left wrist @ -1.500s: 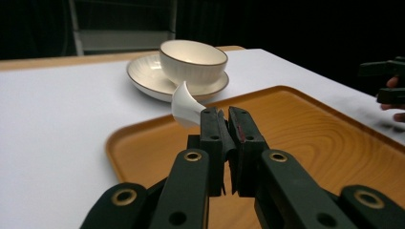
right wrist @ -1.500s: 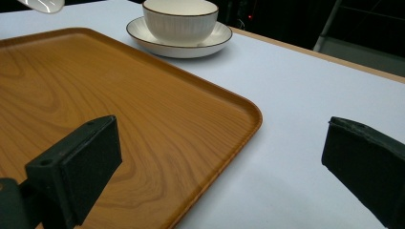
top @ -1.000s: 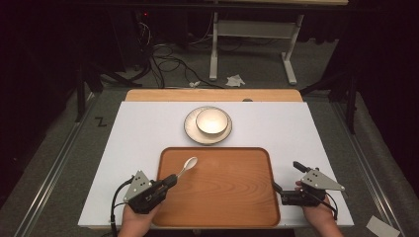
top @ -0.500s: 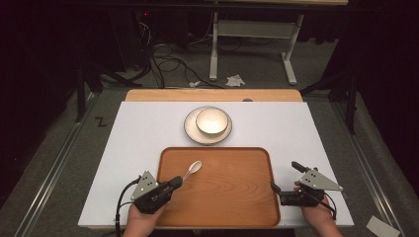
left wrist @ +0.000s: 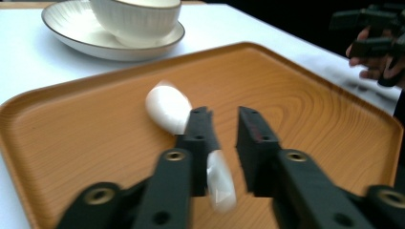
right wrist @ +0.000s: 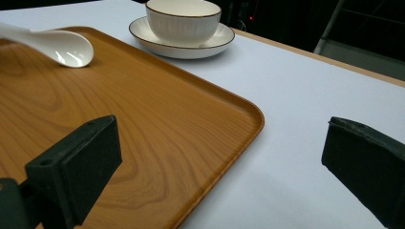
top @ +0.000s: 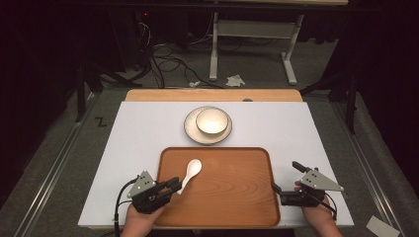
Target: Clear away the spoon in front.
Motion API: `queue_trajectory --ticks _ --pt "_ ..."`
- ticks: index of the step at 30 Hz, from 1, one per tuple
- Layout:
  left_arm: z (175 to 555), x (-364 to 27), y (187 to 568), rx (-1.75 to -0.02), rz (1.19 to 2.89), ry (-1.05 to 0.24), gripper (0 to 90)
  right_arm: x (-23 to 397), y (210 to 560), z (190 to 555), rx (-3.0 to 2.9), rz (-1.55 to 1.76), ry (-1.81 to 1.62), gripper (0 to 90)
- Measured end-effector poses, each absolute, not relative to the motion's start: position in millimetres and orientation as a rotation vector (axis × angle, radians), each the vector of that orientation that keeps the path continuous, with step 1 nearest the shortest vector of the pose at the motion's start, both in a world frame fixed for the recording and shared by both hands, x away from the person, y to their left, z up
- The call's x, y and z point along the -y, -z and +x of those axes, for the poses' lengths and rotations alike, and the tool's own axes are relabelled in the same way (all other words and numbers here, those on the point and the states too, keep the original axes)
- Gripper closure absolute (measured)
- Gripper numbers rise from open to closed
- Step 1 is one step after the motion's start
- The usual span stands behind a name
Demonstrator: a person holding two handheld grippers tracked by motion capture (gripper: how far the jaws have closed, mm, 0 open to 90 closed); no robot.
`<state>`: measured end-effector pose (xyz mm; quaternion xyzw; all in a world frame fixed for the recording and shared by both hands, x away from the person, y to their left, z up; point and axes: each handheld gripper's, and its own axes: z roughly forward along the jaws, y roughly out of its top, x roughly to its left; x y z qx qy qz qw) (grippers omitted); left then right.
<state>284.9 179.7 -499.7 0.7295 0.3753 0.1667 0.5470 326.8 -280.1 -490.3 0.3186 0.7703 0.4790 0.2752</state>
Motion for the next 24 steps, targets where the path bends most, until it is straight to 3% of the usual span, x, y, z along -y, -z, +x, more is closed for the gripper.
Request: queue_trajectory --ticks 3,11,16,24 --pt "287 -183 504 -0.904 1.724 -0.336 69.1 281 490 327 -2.070 0.853 -1.289 0.8" --pt "287 -184 505 -0.906 1.743 -0.334 68.1 280 490 326 -2.068 0.852 -1.293 0.7" --pt "287 -190 502 -0.922 1.709 -0.314 90.0 281 489 326 -2.064 0.858 -1.297 0.7" --pt "285 -199 499 -1.003 1.689 -0.362 90.0 281 489 326 -2.065 0.851 -1.295 0.7"
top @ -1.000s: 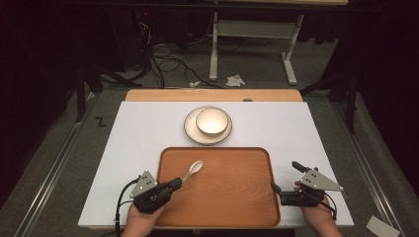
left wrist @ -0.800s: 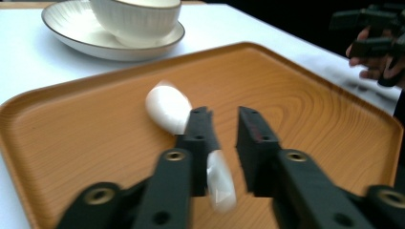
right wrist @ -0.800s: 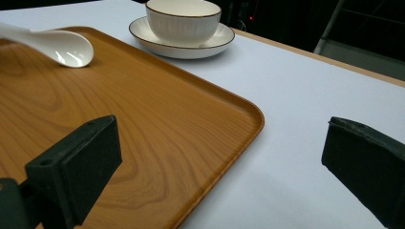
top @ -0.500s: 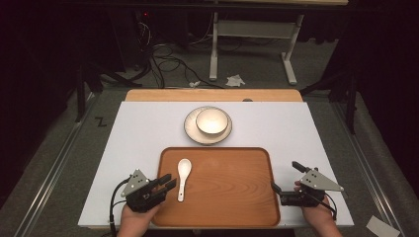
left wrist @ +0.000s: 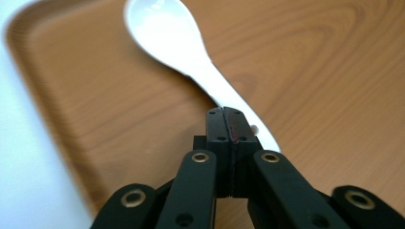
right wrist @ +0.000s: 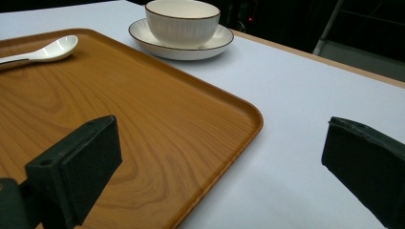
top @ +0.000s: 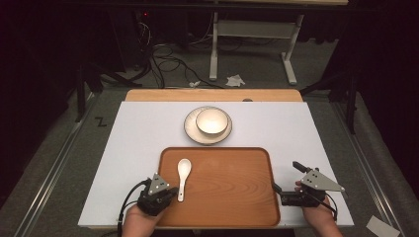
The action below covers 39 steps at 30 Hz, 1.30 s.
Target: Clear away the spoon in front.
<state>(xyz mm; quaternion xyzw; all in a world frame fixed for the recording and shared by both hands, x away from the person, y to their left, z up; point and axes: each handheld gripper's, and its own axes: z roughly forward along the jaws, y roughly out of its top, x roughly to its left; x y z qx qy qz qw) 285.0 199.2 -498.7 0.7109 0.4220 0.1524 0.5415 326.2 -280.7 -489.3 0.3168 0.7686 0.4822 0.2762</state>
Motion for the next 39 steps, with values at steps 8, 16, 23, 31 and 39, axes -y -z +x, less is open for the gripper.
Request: queue_trajectory --ticks 8,16,23,31,39 --pt "288 -187 506 -1.105 1.938 -0.420 85.3 281 489 325 -2.061 0.859 -1.294 0.7" --pt "289 -166 514 -1.062 2.100 -0.346 39.0 282 489 325 -2.060 0.859 -1.298 0.7" --pt "291 -173 513 -1.098 2.025 -0.359 0.0 282 489 325 -2.062 0.859 -1.297 0.7" --pt "293 -211 500 -1.090 1.785 -0.519 0.0 281 489 324 -2.070 0.854 -1.297 0.7" --pt "300 -259 496 -1.166 1.740 -0.516 0.3 282 488 324 -2.065 0.847 -1.303 0.7"
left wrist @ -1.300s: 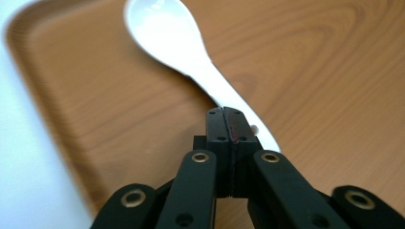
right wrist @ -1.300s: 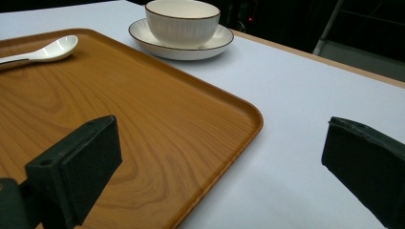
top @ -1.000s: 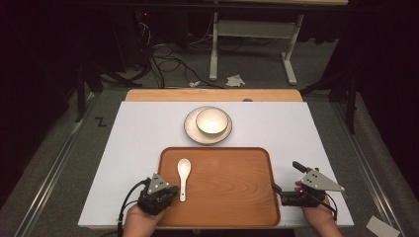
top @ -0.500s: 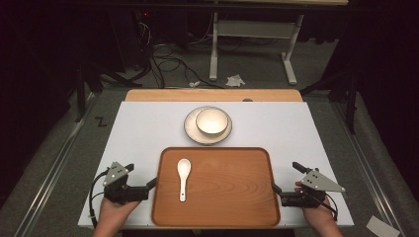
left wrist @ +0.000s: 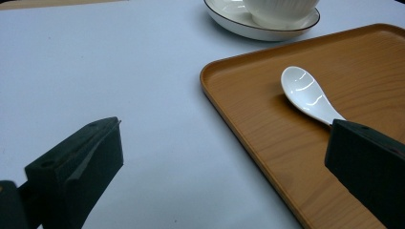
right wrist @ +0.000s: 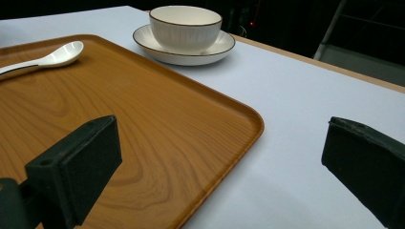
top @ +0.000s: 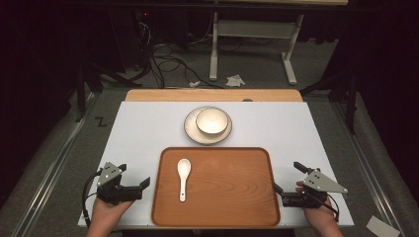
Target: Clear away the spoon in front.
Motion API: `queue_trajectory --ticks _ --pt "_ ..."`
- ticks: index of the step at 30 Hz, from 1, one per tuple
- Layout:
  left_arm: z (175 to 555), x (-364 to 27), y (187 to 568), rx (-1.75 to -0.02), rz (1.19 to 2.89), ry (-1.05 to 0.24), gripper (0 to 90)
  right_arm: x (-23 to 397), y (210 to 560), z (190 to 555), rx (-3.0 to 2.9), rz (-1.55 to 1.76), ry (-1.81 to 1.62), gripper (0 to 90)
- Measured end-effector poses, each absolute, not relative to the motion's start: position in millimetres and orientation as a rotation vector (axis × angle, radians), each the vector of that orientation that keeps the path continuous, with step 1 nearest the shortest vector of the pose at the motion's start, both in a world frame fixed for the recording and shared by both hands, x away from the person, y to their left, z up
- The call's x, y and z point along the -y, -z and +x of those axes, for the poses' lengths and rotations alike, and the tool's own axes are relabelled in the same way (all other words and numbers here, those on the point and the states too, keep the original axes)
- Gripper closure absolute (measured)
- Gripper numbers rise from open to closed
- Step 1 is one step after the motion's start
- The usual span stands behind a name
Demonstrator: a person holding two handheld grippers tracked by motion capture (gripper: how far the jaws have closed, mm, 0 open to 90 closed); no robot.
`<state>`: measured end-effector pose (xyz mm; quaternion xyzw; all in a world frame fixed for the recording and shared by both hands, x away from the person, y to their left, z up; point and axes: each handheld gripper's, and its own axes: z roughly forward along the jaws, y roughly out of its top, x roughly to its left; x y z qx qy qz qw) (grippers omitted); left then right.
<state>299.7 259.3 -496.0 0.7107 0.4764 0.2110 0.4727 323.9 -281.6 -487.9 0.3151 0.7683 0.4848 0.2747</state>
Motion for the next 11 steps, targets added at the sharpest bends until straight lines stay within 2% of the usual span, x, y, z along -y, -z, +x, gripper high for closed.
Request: queue_trajectory --ticks 11 --pt "298.6 -272.9 496.9 -1.190 1.769 -0.553 1.0 282.9 484.4 320.9 -2.051 0.847 -1.313 0.8"
